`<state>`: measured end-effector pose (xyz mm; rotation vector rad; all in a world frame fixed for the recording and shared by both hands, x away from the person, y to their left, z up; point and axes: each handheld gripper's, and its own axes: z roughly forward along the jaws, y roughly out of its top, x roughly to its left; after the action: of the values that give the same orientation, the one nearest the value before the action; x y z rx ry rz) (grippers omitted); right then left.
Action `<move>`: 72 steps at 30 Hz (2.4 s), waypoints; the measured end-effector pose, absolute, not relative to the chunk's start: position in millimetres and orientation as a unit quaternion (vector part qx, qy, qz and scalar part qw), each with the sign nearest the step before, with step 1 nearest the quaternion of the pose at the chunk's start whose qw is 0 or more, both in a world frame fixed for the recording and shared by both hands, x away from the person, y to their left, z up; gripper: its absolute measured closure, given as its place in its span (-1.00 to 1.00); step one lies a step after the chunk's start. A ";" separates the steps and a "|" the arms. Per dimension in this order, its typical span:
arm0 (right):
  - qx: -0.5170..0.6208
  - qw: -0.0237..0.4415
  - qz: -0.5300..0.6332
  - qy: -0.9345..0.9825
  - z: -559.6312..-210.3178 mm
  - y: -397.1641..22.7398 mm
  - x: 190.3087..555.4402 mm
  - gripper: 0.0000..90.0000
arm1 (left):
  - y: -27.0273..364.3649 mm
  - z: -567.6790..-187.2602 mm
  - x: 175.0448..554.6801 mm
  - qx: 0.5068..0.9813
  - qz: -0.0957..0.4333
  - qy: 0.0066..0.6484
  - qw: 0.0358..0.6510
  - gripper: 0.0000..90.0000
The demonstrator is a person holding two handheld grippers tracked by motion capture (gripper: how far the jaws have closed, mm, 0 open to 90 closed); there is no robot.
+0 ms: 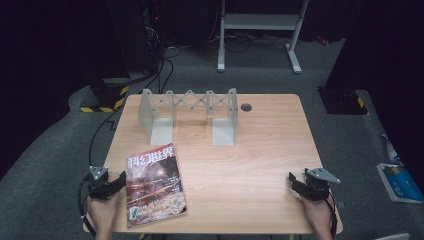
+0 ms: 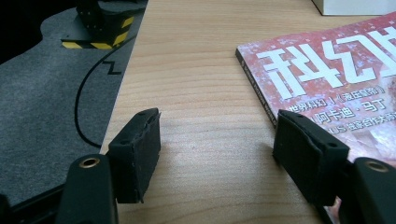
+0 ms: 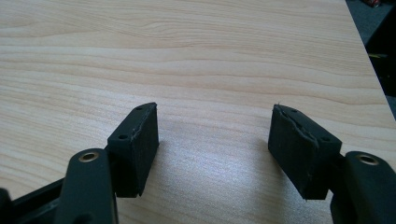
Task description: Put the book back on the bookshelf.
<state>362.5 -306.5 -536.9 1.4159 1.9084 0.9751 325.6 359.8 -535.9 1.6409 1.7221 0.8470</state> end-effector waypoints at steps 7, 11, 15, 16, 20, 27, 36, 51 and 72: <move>0.528 0.282 0.364 0.713 -536.9 -306.5 362.5 -0.26 | 359.9 -535.9 325.2 0.620 0.320 0.649 0.303 -0.29; 0.527 0.281 0.365 0.714 -536.9 -306.3 362.3 -0.26 | 359.9 -535.8 325.2 0.620 0.320 0.649 0.303 -0.29; 0.527 0.281 0.365 0.714 -536.9 -306.2 362.3 -0.26 | 359.9 -535.8 325.1 0.620 0.319 0.650 0.303 -0.29; 0.526 0.281 0.365 0.715 -536.9 -306.2 362.2 -0.26 | 359.9 -535.8 325.2 0.620 0.319 0.650 0.303 -0.29; 0.526 0.280 0.365 0.715 -536.9 -306.2 362.2 -0.26 | 360.8 -535.2 325.1 0.620 0.314 0.650 0.306 -0.27; 0.523 0.281 0.366 0.717 -536.9 -306.2 362.2 -0.26 | 364.3 -533.8 322.3 0.612 0.299 0.656 0.326 -0.24; 0.522 0.281 0.366 0.717 -537.0 -306.1 362.1 -0.26 | 363.7 -532.8 318.7 0.613 0.287 0.654 0.338 -0.24; 0.521 0.279 0.366 0.718 -536.9 -306.0 361.9 -0.26 | 356.3 -528.0 311.4 0.619 0.270 0.635 0.374 -0.24; 0.519 0.280 0.366 0.720 -536.9 -305.8 361.7 -0.26 | 330.0 -526.4 306.3 0.654 0.227 0.618 0.373 -0.34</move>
<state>361.7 -305.8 -536.9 1.3921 1.9299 0.9818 306.3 330.0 -526.4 1.6763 1.5822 0.5822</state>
